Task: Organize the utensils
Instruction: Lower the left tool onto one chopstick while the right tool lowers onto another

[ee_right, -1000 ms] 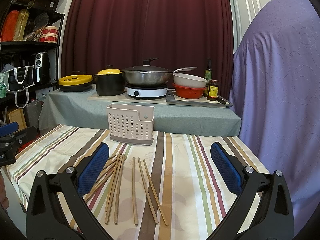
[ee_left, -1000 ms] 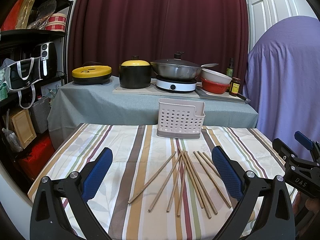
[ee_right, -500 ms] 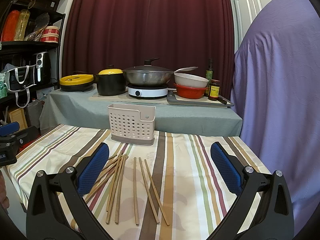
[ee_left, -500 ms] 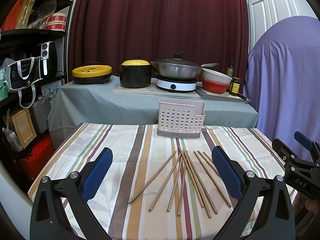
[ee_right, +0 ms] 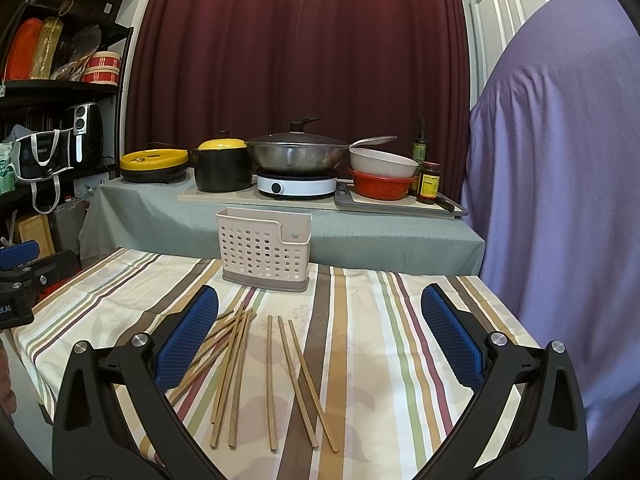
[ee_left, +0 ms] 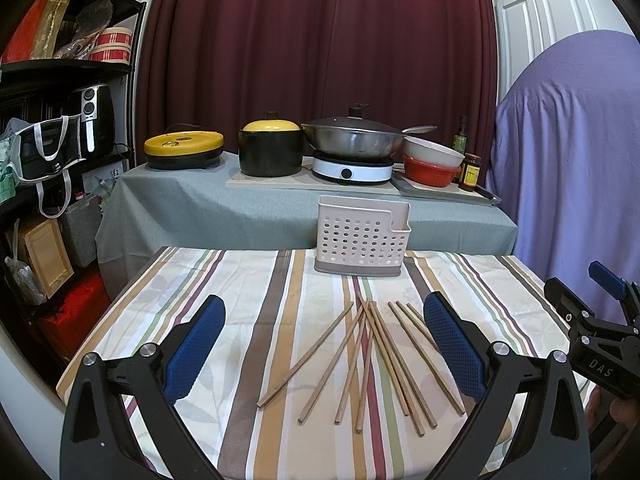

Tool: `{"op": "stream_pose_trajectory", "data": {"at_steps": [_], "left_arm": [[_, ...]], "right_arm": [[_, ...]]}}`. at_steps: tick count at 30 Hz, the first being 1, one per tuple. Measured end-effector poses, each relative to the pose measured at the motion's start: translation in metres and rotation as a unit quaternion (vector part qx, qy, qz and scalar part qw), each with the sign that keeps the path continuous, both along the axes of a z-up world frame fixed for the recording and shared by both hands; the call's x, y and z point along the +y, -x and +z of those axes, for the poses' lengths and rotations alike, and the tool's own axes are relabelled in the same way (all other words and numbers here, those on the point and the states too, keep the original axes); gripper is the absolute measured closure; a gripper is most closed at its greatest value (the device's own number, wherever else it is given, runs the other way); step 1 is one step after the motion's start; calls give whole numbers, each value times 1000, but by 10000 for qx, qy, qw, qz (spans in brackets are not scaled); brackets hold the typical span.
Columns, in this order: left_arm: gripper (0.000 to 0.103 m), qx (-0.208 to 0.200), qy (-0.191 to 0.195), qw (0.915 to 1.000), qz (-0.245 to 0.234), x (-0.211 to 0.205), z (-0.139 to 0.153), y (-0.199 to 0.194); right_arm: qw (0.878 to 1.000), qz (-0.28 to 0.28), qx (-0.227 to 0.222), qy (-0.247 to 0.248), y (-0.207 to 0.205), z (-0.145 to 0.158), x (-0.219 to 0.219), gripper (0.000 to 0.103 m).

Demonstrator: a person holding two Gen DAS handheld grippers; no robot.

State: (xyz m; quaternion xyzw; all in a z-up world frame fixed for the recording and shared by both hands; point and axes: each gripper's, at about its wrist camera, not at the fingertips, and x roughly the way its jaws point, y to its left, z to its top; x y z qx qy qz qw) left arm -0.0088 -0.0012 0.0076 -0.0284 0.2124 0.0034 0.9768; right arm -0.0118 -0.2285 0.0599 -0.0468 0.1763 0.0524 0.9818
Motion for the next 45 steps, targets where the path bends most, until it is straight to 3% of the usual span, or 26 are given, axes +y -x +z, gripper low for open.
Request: {"op": "stream_pose_trajectory", "data": {"at_steps": [5,12,14,16,21,23,25,31,36,45], "left_arm": [[6,206,-20,9998,36,3,-13,-6],[6,529,-128,9984,150,12,-48,-16],[6,582,-182,9980,190,16,-60,-18],[7,601,-260,9975,253,19,-71,-19],[7,609,-603,9959,285,23,-97,-20],[15,588,-743,9951,265,24,-105,-20],[35,641,-838,9942,204,25,-113,-22],[36,760,-744,9942,126,37,-133,-28],[41,921,-702,9933,12,46,-145,-32],[62,1175,-503,9910,-405,53,-164,-45]], "right_arm": [[10000,40,70,38,-2,-15,-3,4],[9991,164,388,-60,-9,-64,-9,4],[9988,238,429,-83,-9,-78,-10,11],[9982,331,491,-47,-9,-92,-9,30],[9945,683,798,5,-9,-122,-1,48],[9924,817,920,-14,-8,-132,2,55],[9911,903,973,-28,-8,-138,4,57],[9866,1084,1212,141,-6,-155,13,67],[9854,1103,1288,137,-10,-160,13,67],[9845,1111,1351,152,-11,-162,13,67]]}}
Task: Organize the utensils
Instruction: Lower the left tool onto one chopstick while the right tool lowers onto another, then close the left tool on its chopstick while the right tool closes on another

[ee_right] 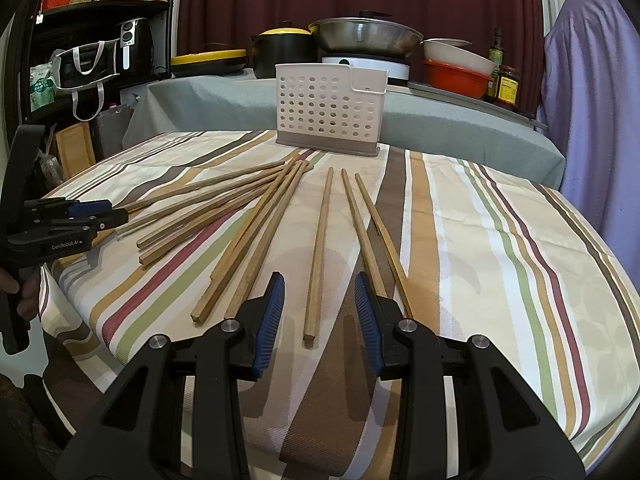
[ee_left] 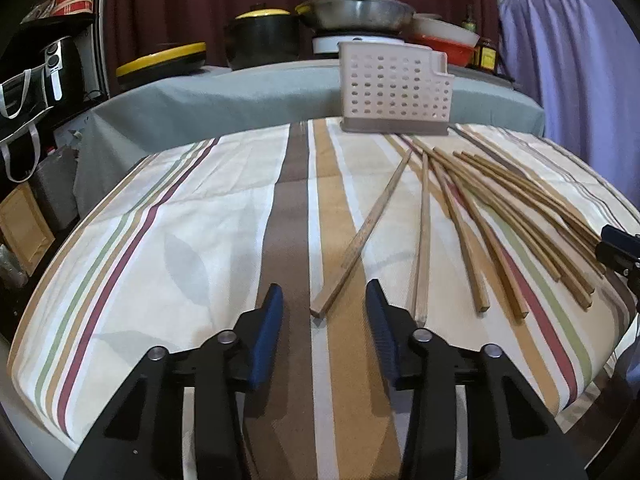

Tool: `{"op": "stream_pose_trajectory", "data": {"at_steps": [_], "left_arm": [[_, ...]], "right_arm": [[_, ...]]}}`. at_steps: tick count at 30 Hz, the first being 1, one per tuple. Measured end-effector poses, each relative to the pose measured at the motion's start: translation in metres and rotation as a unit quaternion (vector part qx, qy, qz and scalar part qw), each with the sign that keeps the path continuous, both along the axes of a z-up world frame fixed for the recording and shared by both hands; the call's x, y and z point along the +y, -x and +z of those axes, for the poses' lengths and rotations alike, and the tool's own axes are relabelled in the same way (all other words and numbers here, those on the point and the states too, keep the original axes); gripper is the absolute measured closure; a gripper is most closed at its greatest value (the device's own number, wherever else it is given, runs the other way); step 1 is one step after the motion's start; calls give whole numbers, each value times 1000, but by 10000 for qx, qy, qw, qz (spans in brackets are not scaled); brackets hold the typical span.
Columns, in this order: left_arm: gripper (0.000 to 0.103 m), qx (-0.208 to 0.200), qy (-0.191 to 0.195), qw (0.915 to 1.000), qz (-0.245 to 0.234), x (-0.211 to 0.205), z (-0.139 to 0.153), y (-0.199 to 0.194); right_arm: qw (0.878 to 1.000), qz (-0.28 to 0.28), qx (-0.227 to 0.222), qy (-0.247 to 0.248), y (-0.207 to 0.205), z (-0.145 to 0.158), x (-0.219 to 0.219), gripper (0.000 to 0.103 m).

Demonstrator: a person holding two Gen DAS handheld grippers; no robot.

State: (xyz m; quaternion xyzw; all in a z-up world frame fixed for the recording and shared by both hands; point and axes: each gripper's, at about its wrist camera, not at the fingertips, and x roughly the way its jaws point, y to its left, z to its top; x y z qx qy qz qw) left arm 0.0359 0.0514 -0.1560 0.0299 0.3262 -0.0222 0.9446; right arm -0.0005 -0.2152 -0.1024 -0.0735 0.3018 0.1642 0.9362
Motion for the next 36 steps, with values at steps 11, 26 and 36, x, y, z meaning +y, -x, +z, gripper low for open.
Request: {"op": "stream_pose_trajectory", "data": {"at_steps": [11,26,36], "left_arm": [[89,-42,180,9998,-80,3,1,1],[93,-226,129,9995,-160,-8,12,11],[93,-241,130,9995,-128,-8,13,11]], "right_arm": [[10000,28,69,24,0,-3,1,67],[9999,-1,148,27,1,-9,3,76],[9996,-11,280,-61,-3,-13,1,96]]}}
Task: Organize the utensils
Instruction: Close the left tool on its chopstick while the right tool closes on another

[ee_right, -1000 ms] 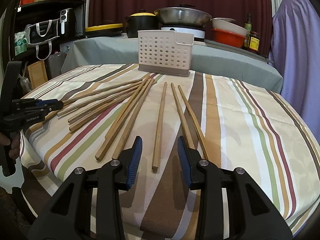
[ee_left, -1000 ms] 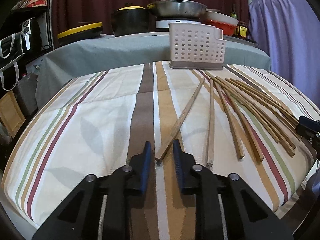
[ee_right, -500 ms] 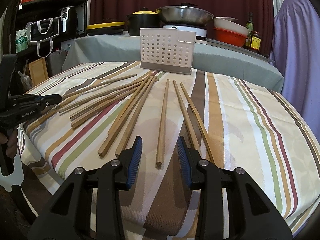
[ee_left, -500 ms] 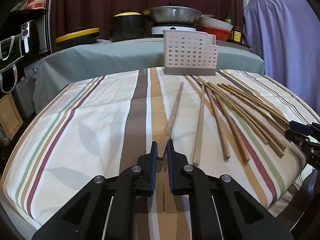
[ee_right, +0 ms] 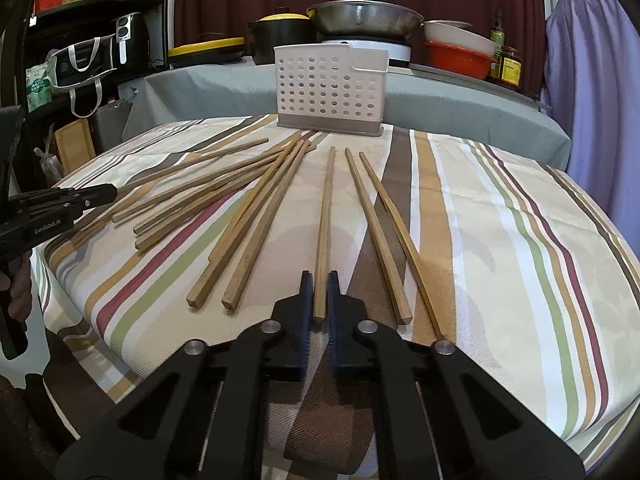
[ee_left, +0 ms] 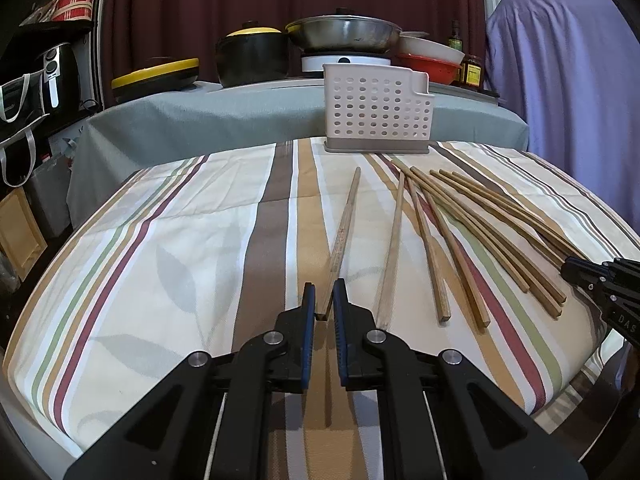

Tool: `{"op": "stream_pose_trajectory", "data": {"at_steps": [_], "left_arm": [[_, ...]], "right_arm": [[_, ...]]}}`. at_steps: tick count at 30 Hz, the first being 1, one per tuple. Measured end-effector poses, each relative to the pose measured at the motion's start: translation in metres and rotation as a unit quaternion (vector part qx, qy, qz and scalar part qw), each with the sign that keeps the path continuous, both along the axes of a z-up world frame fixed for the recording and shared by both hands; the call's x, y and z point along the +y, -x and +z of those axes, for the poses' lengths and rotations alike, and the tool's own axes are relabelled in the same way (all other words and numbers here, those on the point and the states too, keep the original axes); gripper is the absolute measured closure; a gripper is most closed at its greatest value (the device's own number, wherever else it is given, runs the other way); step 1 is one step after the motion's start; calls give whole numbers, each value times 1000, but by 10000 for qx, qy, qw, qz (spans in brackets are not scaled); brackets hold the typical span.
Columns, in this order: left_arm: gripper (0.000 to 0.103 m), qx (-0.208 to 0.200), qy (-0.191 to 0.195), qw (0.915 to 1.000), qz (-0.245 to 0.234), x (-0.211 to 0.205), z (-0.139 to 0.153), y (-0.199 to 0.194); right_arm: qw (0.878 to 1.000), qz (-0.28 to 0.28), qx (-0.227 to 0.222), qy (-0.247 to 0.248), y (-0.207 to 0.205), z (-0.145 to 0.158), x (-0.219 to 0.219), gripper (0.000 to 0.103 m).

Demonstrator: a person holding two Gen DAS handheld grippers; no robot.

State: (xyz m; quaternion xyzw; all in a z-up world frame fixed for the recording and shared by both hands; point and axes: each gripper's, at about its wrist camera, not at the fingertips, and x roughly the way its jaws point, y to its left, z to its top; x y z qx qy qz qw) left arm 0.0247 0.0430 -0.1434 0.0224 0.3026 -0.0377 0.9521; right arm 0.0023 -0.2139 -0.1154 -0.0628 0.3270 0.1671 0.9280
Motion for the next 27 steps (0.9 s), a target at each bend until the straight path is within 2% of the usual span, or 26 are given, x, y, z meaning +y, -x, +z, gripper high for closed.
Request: {"op": "stream_pose_trajectory", "data": {"at_steps": [6,12,27], "left_arm": [[93,-100,-20,9999,28,-1,3,3],[95,-341,-18,9993,128,0,21,8],[96,-1302,3,9912,229,-3,93,21]], "right_arm": [[10000,-26,-33,-14,1,3,-1,97],[9995,-25,-320,-5,7,21,0,97],[9904,-43,-1359,-253,16,99,-7,97]]}}
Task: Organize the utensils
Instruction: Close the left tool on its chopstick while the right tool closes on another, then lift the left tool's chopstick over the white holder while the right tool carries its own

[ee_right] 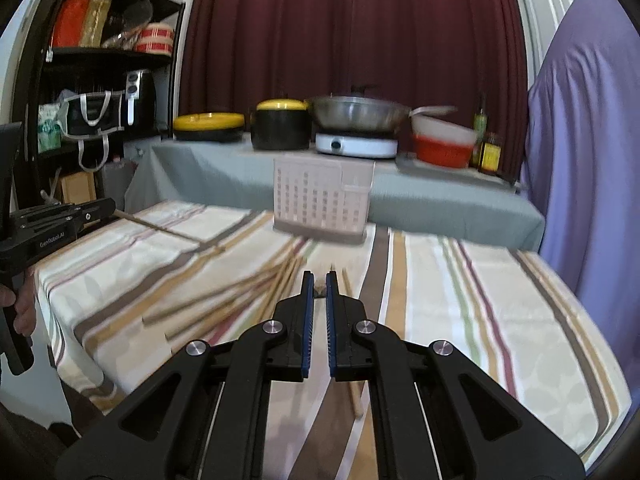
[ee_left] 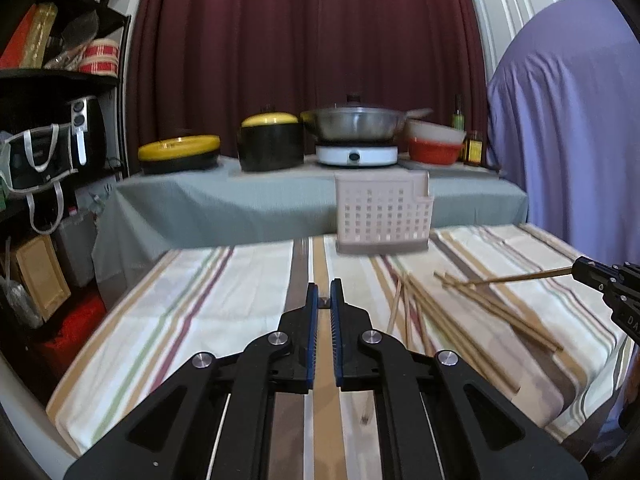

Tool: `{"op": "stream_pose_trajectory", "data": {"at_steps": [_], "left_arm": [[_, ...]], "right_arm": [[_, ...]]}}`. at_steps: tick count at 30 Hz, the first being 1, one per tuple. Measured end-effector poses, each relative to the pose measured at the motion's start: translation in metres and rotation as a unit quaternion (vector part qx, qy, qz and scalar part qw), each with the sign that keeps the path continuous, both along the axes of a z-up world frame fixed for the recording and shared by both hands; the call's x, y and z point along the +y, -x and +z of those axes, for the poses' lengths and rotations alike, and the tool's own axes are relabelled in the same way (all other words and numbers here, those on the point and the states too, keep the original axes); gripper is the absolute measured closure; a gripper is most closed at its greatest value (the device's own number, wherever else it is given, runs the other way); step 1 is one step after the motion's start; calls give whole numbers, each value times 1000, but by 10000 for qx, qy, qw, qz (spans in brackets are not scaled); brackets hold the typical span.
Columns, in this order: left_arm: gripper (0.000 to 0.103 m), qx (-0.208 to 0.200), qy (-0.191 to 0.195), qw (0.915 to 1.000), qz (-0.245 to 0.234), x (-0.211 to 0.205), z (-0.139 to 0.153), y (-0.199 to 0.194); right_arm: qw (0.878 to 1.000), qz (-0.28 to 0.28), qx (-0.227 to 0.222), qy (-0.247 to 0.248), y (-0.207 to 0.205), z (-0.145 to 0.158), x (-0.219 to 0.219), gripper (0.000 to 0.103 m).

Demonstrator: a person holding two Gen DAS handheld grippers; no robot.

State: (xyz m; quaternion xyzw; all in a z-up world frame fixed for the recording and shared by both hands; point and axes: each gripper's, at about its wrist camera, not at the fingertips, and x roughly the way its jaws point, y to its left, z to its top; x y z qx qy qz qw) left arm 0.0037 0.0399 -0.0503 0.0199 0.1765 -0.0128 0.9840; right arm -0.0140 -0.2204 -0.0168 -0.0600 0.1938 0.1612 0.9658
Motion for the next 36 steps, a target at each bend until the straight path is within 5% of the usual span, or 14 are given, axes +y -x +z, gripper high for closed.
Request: {"op": "stream_pose_trajectory", "data": {"at_steps": [13,23,36], "left_arm": [[96,-506,79,9987,-28,1,64,6],[96,-340,374,9987,-20,5,83,-5],[96,-614,484,9967,-215,2,113,-50]], "right_arm": [[9972,11,-682,-292,-8,65,-10,97],[9968,30,-637,-472,-29,84,-15,97],[9949,215,-831,-538,-89,114,-7,97]]}}
